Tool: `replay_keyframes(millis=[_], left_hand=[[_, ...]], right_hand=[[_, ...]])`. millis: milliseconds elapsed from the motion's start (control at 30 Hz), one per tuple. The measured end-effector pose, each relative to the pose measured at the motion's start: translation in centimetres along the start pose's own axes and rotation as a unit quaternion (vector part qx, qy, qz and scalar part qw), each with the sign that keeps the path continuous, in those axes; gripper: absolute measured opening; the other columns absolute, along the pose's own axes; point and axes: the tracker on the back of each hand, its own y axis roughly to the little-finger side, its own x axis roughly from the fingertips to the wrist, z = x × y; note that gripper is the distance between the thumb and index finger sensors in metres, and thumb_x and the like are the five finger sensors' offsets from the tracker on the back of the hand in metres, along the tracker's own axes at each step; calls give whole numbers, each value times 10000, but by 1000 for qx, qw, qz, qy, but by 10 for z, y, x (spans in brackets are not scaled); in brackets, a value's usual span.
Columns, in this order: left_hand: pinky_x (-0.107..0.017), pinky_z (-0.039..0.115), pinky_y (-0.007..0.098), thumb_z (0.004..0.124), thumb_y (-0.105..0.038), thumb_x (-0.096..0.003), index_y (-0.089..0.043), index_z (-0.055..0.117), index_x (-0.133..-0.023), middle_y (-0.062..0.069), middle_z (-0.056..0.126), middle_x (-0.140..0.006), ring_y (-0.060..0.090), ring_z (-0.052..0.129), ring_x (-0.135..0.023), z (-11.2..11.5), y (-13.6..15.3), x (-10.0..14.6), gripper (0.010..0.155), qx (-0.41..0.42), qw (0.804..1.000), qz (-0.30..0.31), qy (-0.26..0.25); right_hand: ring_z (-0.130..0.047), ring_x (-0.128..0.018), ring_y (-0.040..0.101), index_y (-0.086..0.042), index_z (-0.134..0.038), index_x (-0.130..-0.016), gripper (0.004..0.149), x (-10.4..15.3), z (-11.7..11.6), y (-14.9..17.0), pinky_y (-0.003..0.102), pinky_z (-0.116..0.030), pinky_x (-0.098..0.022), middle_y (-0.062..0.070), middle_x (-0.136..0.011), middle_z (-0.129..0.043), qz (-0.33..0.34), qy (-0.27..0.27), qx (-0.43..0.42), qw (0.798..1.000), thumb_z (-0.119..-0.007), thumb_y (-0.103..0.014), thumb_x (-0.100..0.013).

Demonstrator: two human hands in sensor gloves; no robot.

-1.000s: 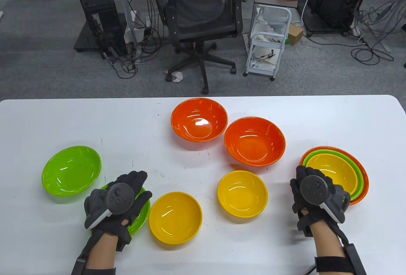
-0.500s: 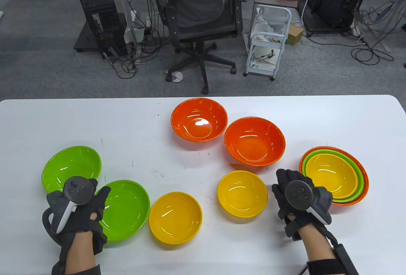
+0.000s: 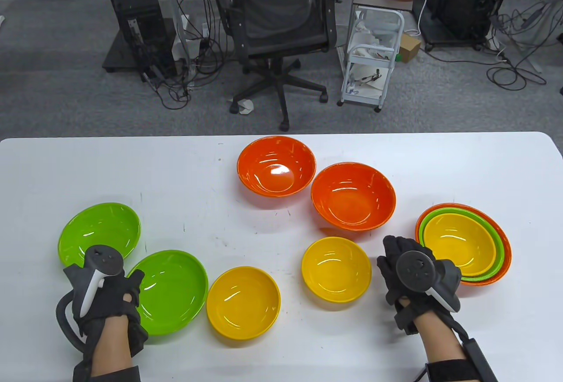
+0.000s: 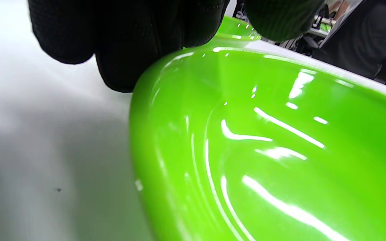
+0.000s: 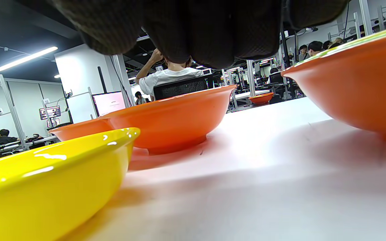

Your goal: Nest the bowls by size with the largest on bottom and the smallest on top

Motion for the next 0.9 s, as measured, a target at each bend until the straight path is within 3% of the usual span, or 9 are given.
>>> replay_keyframes(millis=[433, 900], left_hand=[[-511, 852, 462, 673, -347, -556, -154, 565, -1083, 122, 811, -970, 243, 1004, -605, 16, 9, -23, 572, 29, 997, 2, 68], [-454, 880, 427, 661, -316, -539, -150, 648, -1036, 98, 905, -835, 249, 1029, -514, 15, 17, -29, 524, 87, 994, 37, 60]], right_hand=[[-679, -881, 538, -45, -708, -977, 575, 0, -1, 0, 703, -543, -632, 231, -973, -736, -2, -5, 1, 1000, -744, -357, -495], [-678, -882, 538, -47, -706, -978, 576, 0, -1, 1, 703, -549, -629, 234, -972, -735, -10, -7, 0, 1000, -744, -358, -495]])
